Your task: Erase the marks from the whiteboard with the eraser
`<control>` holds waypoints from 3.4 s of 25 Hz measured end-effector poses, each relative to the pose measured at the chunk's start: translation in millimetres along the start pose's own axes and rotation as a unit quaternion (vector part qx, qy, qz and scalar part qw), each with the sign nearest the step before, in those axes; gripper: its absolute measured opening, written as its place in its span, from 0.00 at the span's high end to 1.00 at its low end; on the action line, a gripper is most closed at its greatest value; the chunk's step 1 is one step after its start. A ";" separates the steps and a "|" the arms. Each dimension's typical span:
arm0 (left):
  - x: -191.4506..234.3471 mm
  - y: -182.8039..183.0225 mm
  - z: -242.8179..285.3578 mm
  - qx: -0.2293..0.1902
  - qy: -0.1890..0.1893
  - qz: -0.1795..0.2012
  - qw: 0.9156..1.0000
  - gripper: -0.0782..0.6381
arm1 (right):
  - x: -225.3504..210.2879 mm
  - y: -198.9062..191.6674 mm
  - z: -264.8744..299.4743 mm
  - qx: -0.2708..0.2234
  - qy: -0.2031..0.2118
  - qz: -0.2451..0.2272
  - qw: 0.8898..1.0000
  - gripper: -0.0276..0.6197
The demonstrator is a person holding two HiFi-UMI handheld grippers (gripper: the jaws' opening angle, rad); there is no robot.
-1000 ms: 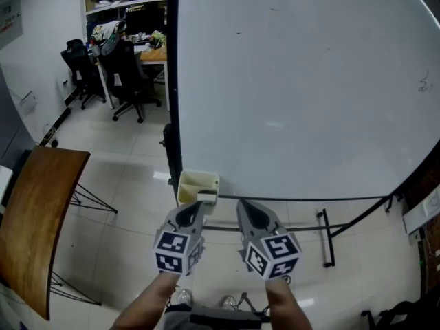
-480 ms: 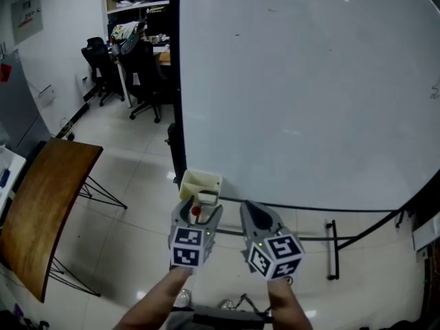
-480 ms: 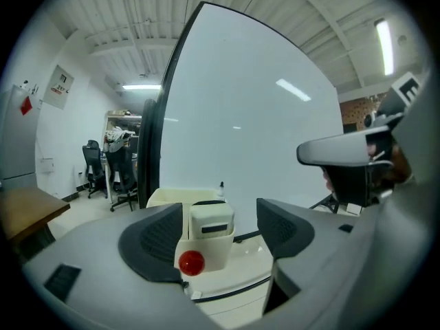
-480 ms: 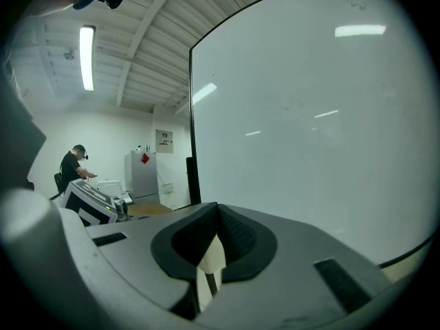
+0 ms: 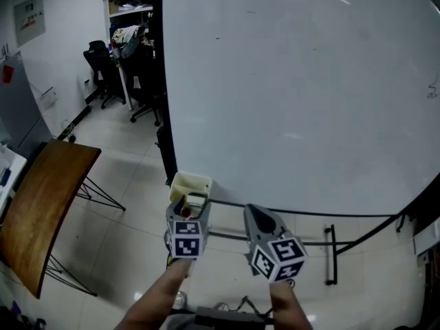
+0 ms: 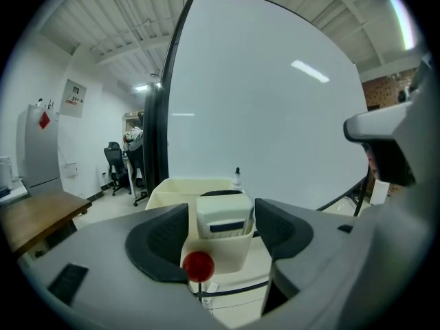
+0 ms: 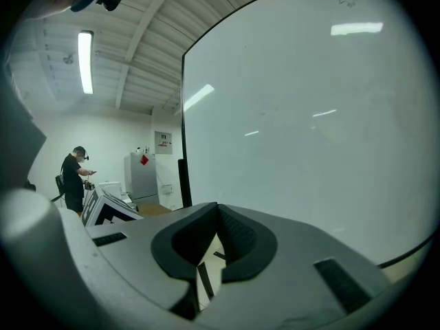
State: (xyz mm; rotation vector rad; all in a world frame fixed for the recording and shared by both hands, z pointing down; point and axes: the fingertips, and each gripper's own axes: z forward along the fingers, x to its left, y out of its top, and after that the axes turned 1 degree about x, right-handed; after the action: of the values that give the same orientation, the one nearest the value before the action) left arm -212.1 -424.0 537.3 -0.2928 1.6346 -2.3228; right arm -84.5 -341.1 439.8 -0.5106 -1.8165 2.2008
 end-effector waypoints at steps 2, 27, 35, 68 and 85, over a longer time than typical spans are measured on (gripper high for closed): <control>-2.4 -1.9 2.1 0.003 -0.003 0.000 1.000 0.48 | -3.0 0.0 -1.4 0.000 0.001 0.001 1.000 0.96; -28.2 169.6 -74.0 -0.144 -0.115 0.095 0.978 0.52 | -10.5 75.0 -38.8 -0.072 -0.062 -0.051 0.994 0.96; -78.5 225.3 -91.7 -0.189 -0.231 0.132 0.945 0.52 | -18.6 135.6 -95.7 -0.105 -0.166 -0.096 0.976 0.96; -469.7 342.2 -111.5 -0.266 -0.379 0.173 0.869 0.52 | -244.6 213.5 -370.1 -0.159 -0.286 -0.170 0.929 0.96; -526.0 448.0 -84.3 -0.337 -0.312 0.174 0.871 0.52 | -345.6 285.2 -329.2 -0.216 -0.172 -0.220 0.936 0.96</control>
State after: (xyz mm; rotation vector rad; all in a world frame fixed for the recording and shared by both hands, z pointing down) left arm 305.6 -310.3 86.1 -0.7282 1.8612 -1.1451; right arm 376.1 -240.8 145.1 0.2232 -2.3308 1.6646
